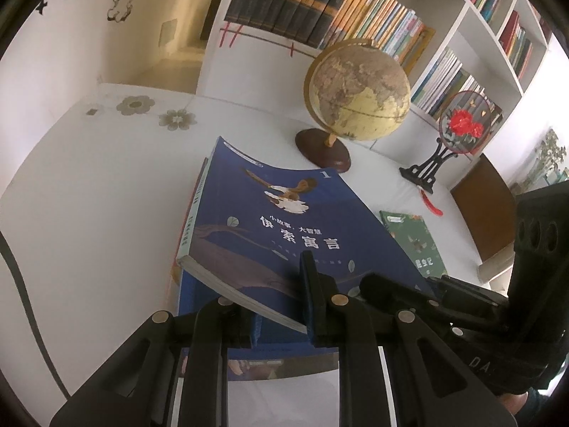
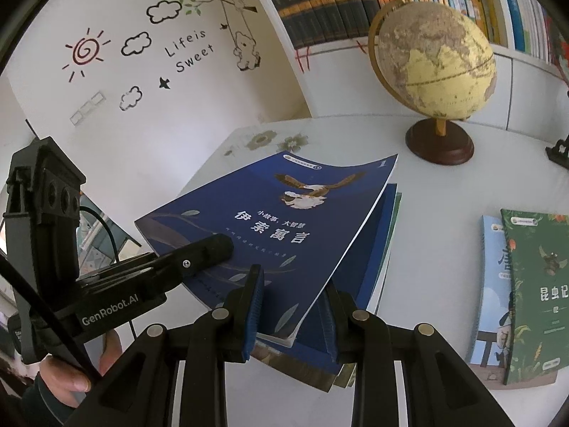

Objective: Organize books
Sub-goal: 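Lower the blue book onto the pile and open both tools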

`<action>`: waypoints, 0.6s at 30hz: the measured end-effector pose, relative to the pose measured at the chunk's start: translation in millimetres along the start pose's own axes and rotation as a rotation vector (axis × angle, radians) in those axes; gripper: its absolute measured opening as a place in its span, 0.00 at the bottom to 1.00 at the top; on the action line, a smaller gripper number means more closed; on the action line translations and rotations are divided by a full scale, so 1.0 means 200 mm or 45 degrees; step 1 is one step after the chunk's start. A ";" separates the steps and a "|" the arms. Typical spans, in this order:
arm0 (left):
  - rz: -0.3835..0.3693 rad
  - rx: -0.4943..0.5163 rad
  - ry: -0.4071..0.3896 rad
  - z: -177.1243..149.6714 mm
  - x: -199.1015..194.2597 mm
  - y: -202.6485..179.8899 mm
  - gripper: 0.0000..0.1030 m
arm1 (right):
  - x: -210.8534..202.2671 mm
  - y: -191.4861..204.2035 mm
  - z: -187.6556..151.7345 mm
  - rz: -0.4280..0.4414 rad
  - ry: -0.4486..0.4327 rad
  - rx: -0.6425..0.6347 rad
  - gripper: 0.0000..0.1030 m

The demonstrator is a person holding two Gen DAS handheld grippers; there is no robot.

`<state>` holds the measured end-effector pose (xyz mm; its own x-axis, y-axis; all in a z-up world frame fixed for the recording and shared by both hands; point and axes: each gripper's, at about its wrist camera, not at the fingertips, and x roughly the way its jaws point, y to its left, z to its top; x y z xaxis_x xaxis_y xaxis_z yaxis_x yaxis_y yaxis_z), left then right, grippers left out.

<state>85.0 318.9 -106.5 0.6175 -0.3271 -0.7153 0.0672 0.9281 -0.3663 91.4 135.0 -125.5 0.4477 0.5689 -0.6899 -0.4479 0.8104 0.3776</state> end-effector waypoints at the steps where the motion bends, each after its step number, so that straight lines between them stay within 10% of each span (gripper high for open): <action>1: -0.003 -0.002 0.006 0.00 0.01 0.01 0.15 | 0.01 0.00 0.00 -0.001 0.008 0.004 0.28; 18: -0.024 -0.081 0.137 -0.17 0.13 0.09 0.27 | 0.15 -0.07 -0.09 -0.025 0.155 0.072 0.28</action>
<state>75.9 322.0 -151.1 0.5289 -0.3650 -0.7662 0.0265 0.9094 -0.4150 97.2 137.6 -164.0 0.3572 0.5342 -0.7662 -0.3939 0.8299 0.3951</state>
